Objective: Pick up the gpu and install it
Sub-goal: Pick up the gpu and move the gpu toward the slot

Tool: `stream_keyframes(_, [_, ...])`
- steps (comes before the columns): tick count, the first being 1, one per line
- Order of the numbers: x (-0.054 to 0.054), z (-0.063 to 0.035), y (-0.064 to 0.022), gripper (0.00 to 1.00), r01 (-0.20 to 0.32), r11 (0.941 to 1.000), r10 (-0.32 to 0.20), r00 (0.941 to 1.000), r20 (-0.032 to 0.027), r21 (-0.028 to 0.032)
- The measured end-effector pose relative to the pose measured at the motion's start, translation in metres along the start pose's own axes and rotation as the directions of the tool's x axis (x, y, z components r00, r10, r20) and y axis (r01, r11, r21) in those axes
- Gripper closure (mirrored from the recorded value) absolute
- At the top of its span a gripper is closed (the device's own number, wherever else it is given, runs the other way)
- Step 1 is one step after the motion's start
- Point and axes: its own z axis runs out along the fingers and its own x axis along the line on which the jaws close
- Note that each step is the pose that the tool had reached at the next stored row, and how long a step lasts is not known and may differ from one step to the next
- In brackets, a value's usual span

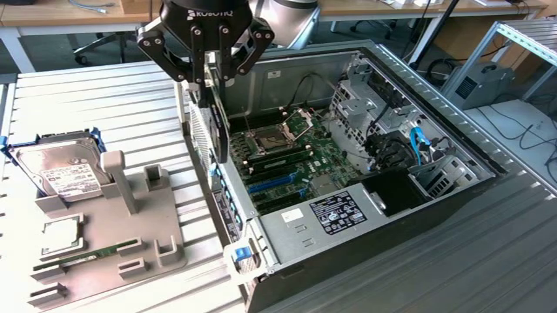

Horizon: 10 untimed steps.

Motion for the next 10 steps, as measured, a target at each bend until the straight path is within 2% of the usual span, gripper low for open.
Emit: stream_keyframes(10, [-0.0062, 0.0002, 0.0005, 0.74, 0.000, 1.0000, 0.000, 1.0000, 0.0000, 0.0001])
